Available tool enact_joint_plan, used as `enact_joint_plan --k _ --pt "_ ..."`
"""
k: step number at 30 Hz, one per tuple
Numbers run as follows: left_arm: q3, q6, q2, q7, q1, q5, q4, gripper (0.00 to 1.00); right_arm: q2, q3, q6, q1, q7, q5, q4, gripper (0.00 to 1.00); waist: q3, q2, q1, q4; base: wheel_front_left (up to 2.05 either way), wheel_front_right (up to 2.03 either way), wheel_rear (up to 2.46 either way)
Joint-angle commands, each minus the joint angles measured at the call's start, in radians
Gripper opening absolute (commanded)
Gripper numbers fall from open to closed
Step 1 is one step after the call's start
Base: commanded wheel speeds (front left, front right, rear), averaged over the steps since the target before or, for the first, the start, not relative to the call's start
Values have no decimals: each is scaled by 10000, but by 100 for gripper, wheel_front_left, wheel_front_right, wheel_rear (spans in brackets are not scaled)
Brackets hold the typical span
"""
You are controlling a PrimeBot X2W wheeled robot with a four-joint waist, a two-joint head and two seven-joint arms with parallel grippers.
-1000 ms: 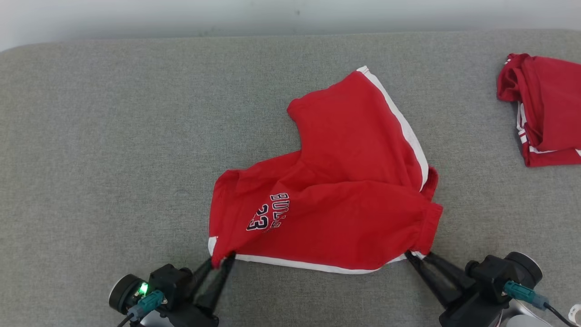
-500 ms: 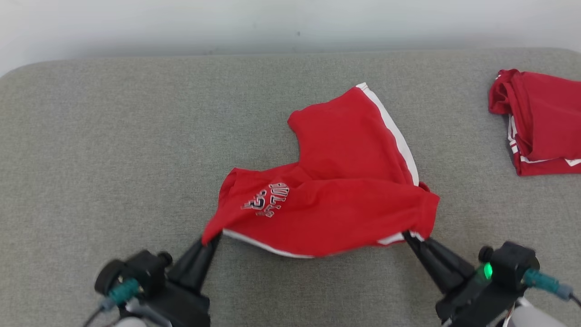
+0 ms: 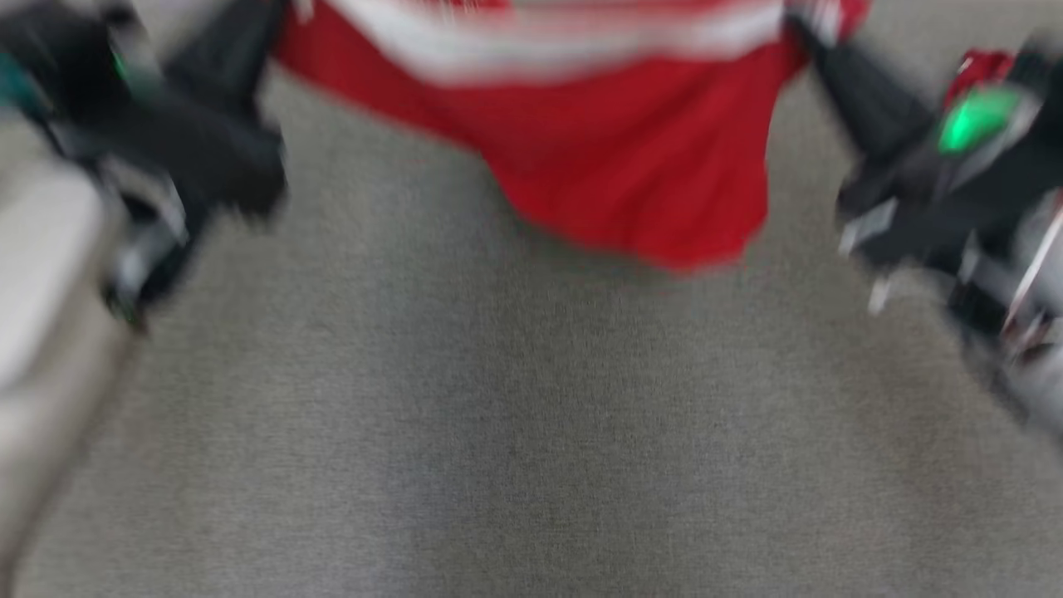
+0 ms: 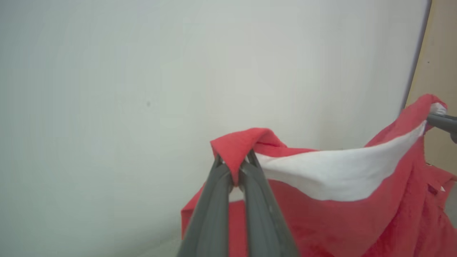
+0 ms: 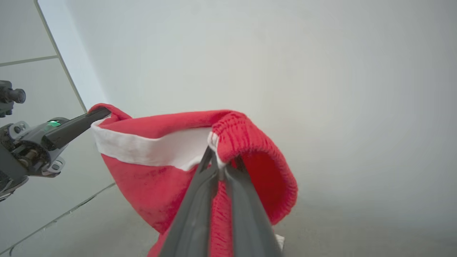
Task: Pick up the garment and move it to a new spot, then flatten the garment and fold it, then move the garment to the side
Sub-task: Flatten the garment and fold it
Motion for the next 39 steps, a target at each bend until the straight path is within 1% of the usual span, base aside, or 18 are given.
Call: enact_joint_plan --k 1,4,7,12,13,16,19,23,26,31,39 --pt "-72 15 34 157 -853 -322 169 0 130 -148 3 -757 300 280 148 0 1659 -1 -1 -217 0 0 0" --pt "-355 15 80 525 -2863 -893 582 0 479 -668 3 -2668 914 817 740 0 2491 -1 -1 -215 0 0 0" --pt "-684 15 103 740 -4621 -1271 1110 0 841 -937 3 -4554 1474 760 1612 0 3138 -1 -1 -178 0 0 0" --pt "-1187 15 64 951 -7013 -1848 2056 0 1604 -930 3 -7347 1965 370 3213 0 3697 -1 -1 -166 0 0 0" --pt "-1187 15 64 951 -7013 -1848 2056 0 1604 -930 3 -7347 1965 370 3213 0 3697 -1 -1 -166 0 0 0" --pt "-1366 13 13 1017 -8158 -2129 2577 0 1938 -753 3 -8641 2068 80 4045 0 3937 -1 -1 -199 0 0 0" --pt "-1635 15 45 1092 -9041 -2361 3087 0 2185 -499 3 -9561 1996 -110 4739 0 4083 -1 -1 -257 0 0 0" --pt "-1888 15 4 1119 -9894 -2645 3792 0 2388 -284 3 -10436 1817 -127 5562 0 4234 -1 -1 -358 0 0 0" --pt "-2176 15 -55 1018 -10213 -2804 4153 0 2476 -53 3 -10793 1658 -32 6026 0 4322 -1 -1 -395 0 0 0" --pt "-2682 15 -34 836 -10487 -3243 4682 0 2480 448 3 -11138 1404 264 6478 0 4449 -1 -1 -475 0 0 0" --pt "-3242 15 1 511 -10795 -3651 5149 0 2397 1028 3 -11458 1100 680 6835 0 4521 -1 -1 -558 0 0 0"
